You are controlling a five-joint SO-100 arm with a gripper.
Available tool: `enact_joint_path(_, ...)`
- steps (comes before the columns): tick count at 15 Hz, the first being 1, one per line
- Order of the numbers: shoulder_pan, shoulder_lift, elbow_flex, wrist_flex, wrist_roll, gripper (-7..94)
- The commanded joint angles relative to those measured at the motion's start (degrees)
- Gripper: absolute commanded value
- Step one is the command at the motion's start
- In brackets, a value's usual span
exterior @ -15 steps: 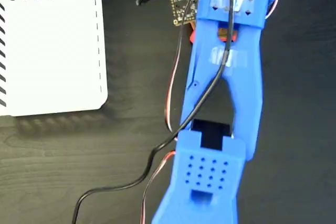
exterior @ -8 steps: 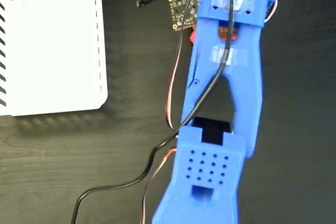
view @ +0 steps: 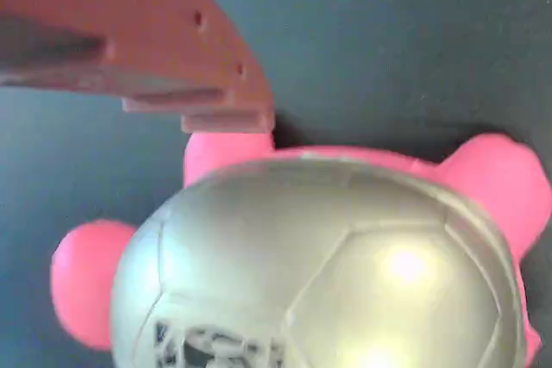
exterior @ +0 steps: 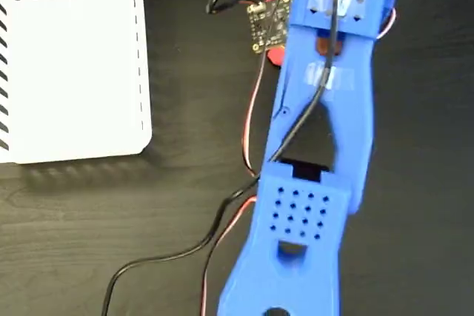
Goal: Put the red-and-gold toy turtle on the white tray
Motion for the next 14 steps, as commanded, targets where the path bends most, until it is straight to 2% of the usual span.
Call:
enact_joint_path(1, 0.97, 0.79, -4.13, 0.79, 0.0, 71)
enact_joint_path(14, 0.18, -8.26, -10.55, -0.26, 0.62, 69)
